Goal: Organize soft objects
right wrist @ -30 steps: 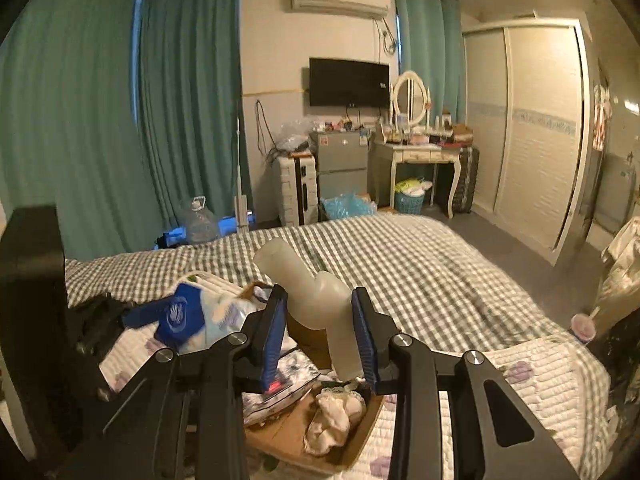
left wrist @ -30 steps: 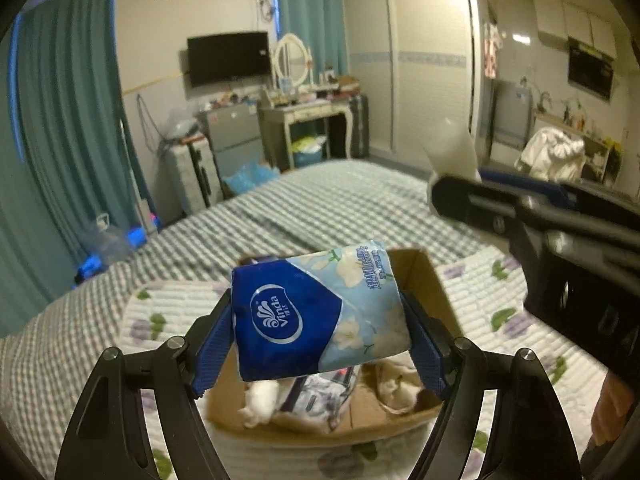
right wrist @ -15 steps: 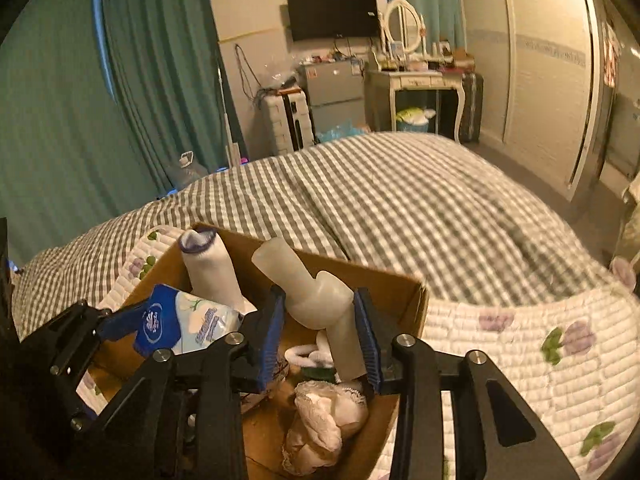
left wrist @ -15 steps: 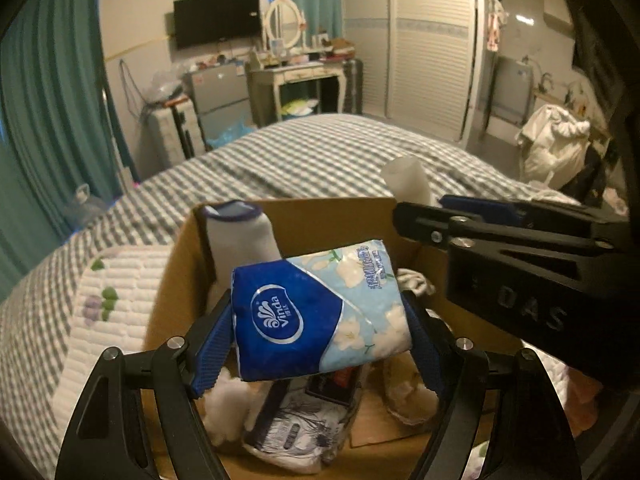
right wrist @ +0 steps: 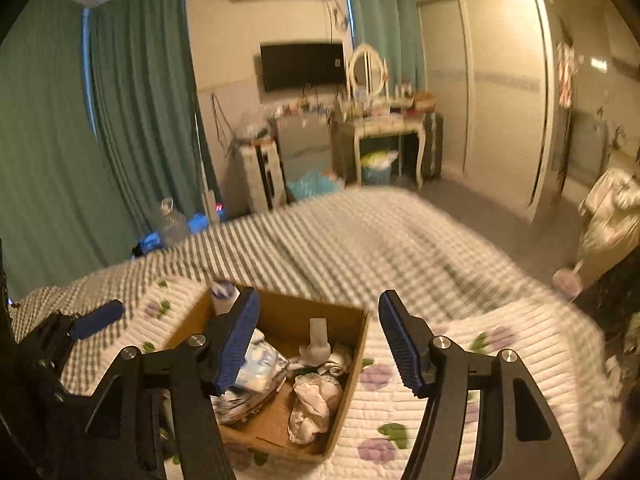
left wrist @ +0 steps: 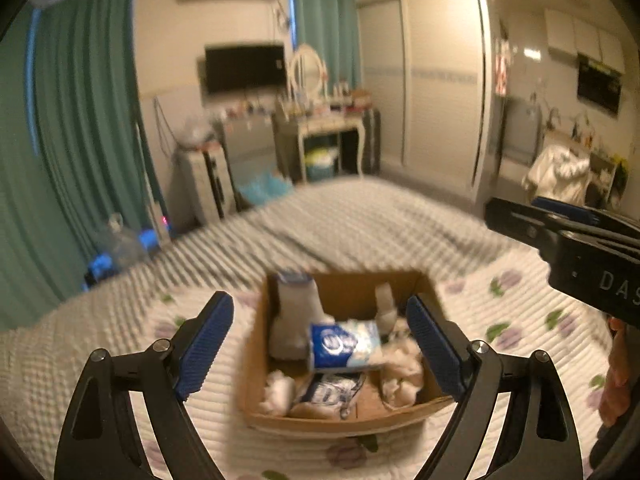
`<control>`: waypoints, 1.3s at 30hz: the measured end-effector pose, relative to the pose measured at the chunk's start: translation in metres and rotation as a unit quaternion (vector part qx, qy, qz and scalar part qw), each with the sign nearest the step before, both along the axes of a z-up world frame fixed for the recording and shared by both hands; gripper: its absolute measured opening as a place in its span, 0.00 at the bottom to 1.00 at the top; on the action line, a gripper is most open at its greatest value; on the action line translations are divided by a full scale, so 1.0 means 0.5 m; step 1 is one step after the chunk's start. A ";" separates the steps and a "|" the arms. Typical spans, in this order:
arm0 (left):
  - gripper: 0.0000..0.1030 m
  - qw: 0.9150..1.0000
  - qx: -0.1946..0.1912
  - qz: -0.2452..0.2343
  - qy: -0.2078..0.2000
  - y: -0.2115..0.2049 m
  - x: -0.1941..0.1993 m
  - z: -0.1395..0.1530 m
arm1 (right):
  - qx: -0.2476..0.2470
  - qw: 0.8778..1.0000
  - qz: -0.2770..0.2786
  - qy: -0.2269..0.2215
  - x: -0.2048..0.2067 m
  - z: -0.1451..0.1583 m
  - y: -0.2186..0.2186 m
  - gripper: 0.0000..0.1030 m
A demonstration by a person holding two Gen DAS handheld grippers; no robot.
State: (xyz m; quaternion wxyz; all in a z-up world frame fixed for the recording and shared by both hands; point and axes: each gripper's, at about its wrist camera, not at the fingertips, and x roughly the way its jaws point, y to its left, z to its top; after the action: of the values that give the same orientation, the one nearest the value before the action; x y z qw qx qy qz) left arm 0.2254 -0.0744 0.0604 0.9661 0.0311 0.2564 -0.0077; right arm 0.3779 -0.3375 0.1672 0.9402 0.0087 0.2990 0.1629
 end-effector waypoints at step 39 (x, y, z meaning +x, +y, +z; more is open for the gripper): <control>0.97 0.992 0.027 0.049 -0.110 0.104 -0.254 -0.093 | 0.009 0.995 -0.044 -0.094 -0.331 -0.136 0.014 1.00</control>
State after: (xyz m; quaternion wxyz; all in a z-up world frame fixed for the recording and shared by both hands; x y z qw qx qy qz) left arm 0.0982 -0.0222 0.0140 0.9864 0.0451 0.1497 0.0497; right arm 0.2122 -0.3306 0.0994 0.9704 0.0152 0.2067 0.1240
